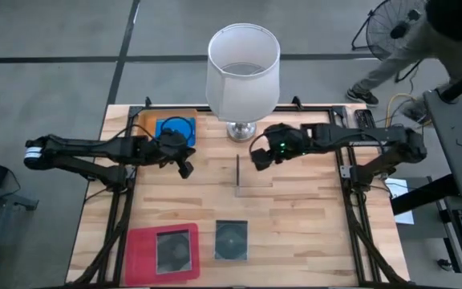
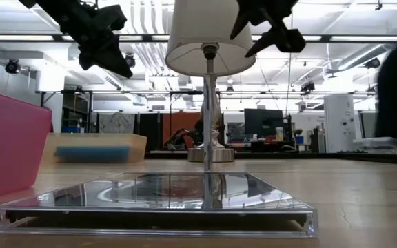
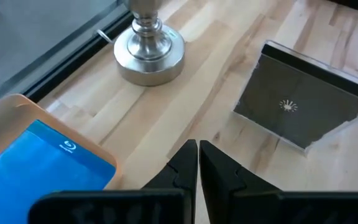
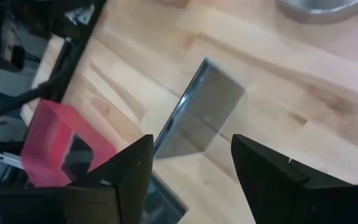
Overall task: Pick & place jewel cases by type
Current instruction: Put the top black cd case into the pink bin
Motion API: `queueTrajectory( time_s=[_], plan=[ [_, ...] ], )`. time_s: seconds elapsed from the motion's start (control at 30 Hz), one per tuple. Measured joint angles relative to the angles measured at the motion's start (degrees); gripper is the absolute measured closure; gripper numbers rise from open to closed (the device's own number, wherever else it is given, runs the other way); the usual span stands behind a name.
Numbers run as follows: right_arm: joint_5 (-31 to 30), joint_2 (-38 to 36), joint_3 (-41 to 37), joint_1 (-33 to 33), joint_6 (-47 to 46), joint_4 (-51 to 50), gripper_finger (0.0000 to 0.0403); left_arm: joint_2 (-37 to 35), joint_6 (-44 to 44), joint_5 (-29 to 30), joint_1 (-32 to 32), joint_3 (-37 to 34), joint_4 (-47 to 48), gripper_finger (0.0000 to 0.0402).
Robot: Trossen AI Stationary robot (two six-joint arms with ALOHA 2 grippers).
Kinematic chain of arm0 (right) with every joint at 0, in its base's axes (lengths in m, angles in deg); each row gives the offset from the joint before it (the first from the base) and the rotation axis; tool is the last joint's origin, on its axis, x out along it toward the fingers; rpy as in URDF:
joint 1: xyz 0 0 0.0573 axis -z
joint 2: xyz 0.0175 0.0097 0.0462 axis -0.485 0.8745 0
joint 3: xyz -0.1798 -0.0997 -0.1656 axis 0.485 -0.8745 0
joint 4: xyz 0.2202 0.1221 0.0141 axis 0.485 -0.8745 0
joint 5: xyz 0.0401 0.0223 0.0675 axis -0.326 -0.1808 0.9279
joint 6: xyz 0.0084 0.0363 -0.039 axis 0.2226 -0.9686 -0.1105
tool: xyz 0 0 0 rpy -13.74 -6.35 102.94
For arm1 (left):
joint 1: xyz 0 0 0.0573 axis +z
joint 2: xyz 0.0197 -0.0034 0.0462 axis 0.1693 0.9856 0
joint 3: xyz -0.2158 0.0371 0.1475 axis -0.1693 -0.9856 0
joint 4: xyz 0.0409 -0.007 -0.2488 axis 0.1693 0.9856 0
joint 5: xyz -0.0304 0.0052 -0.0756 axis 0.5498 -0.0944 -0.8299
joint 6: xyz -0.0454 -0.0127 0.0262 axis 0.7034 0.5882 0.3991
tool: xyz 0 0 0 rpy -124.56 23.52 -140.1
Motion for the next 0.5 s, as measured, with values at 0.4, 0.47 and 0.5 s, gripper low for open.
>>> queueTrajectory(
  time_s=[0.4, 0.47, 0.5],
  plan=[
    [0.85, 13.82, 15.05, -1.4, 0.48, -10.27, 0.0207, -0.06, -0.24, 1.12, 0.0, 0.08, 1.26, 0.0402],
    [1.01, 15.13, 16.37, -1.38, -0.49, -10.25, 0.0207, -0.09, -0.33, 1.34, 0.0, 0.09, 2.08, 0.0402],
    [1.01, 15.83, 17.12, -1.38, -0.83, -10.7, 0.0207, -0.14, -0.5, 1.36, 0.0, 0.09, 2.21, 0.0402]
  ],
)
